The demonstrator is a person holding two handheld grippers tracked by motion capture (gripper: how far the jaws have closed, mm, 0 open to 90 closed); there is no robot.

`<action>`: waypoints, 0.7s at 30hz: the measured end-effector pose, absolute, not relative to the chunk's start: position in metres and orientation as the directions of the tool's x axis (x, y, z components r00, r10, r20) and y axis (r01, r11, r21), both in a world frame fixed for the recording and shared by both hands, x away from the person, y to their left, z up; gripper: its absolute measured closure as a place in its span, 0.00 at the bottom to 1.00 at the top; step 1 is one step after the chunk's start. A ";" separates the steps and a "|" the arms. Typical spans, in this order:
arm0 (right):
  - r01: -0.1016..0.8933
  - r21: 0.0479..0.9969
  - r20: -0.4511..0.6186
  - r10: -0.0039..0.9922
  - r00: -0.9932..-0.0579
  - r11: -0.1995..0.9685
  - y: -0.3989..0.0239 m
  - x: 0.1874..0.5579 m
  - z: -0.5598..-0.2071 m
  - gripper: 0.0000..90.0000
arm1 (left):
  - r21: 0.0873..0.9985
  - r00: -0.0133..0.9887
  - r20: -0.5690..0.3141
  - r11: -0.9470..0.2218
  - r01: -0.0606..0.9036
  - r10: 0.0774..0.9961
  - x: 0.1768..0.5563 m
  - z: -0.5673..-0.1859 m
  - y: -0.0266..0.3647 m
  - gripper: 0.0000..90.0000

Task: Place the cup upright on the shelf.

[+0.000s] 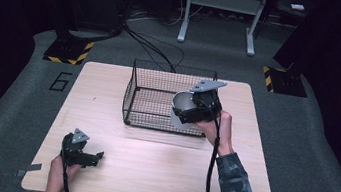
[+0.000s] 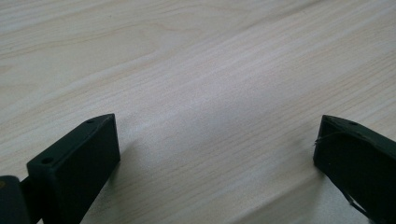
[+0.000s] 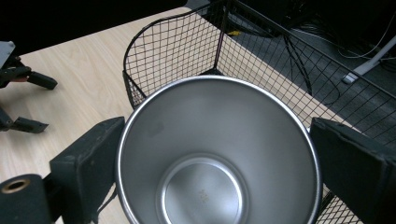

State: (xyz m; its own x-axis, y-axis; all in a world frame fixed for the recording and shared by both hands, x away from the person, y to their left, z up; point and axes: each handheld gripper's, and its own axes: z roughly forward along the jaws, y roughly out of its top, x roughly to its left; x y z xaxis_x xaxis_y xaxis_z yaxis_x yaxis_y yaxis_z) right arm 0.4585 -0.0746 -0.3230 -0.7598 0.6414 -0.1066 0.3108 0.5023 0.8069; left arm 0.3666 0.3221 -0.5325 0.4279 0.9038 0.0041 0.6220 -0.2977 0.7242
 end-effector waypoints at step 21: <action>0.335 0.797 -0.107 0.663 -0.741 0.502 -0.062 0.494 -0.311 0.07 | 0.724 0.427 0.006 -0.299 0.622 0.904 0.366 -0.532 0.322 0.01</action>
